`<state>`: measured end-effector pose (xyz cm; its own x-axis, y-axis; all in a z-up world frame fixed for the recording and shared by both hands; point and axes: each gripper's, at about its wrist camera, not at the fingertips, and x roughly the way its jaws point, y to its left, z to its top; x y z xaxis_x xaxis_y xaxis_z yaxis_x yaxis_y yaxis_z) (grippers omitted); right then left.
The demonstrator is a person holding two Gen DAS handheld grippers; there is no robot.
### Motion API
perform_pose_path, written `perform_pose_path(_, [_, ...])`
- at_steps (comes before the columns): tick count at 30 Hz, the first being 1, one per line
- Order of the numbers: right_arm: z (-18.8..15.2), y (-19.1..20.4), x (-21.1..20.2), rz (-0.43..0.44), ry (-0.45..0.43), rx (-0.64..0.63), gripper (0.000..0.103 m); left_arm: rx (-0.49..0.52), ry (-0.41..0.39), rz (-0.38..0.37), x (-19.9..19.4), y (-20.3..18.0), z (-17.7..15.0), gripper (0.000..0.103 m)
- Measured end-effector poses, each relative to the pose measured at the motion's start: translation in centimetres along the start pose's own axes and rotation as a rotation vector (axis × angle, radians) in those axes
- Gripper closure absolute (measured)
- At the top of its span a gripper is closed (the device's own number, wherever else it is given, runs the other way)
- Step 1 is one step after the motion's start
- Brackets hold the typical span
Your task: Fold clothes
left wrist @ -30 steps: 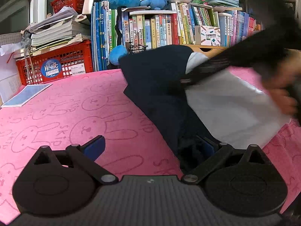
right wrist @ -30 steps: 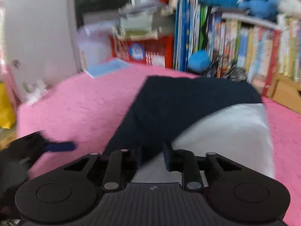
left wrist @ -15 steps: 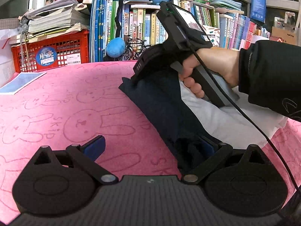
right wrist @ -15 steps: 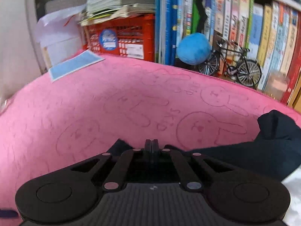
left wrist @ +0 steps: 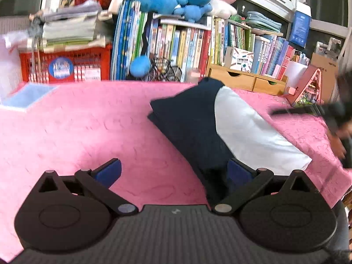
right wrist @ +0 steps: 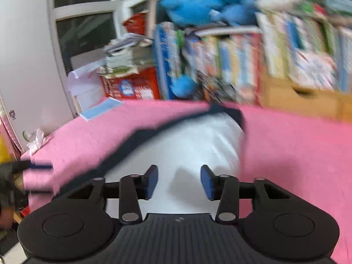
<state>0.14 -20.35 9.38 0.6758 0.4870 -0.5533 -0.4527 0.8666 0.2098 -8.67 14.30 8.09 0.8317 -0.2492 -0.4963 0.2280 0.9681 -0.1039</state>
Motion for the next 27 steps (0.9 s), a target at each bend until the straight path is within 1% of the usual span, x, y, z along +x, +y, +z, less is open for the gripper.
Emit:
perform_pose_path(2, [-2.3,-1.3,-0.8,0.01,0.039,0.069,0.072,0.025,-0.019,0.019,-0.5,-0.3,1.7,0.0])
perform_pose_path(3, [-3.4,-1.6,-1.0,0.015,0.047,0.095,0.073,0.031,-0.027,0.014,-0.3,-0.7,2.7,0.0])
perform_pose_path(6, [-5.4,-2.1,-1.5,0.015,0.031,0.14,0.073,0.043,-0.012,-0.06,1.6,-3.2,5.4,0.0])
perform_pose_path(9, [-6.2,-2.3,-1.5,0.003,0.014,0.171,0.073,0.057,0.008,-0.123,3.7,-5.7,7.9,0.0])
perform_pose_path(10, [-6.4,-2.3,-1.4,-0.001,0.009,0.177,0.073,0.071,0.033,-0.108,5.3,-6.7,8.0,0.001])
perform_pose_path(13, [-7.3,-2.2,-1.2,-0.009,-0.012,0.186,0.073,0.114,0.107,-0.061,10.1,-9.7,8.3,0.009])
perform_pose_path(14, [-7.5,-2.3,-1.2,-0.007,-0.022,0.194,0.073,0.128,0.131,-0.046,11.7,-10.7,8.4,0.024])
perform_pose_path(15, [-7.7,-2.4,-1.2,-0.004,-0.032,0.205,0.073,0.143,0.156,-0.03,13.3,-11.7,8.5,0.048])
perform_pose_path(16, [-7.9,-2.4,-1.2,0.0,-0.042,0.215,0.073,0.157,0.18,-0.015,14.9,-12.7,8.5,0.061])
perform_pose_path(17, [-8.1,-2.5,-1.2,0.004,-0.052,0.226,0.073,0.171,0.205,0.001,16.5,-13.7,8.6,0.069])
perform_pose_path(20, [-8.5,-2.3,-1.1,-0.001,-0.083,0.218,0.073,0.21,0.276,0.047,21.0,-16.4,8.9,0.079])
perform_pose_path(25, [-8.5,-2.4,-0.9,0.01,-0.091,0.228,0.074,0.197,0.342,0.103,24.7,-16.6,10.3,0.083])
perform_pose_path(26, [-8.5,-2.6,-1.0,0.022,-0.094,0.243,0.074,0.198,0.337,0.116,25.1,-16.5,10.3,0.088])
perform_pose_path(27, [-8.5,-2.9,-1.0,0.036,-0.096,0.261,0.074,0.207,0.328,0.134,25.3,-16.5,10.2,0.096])
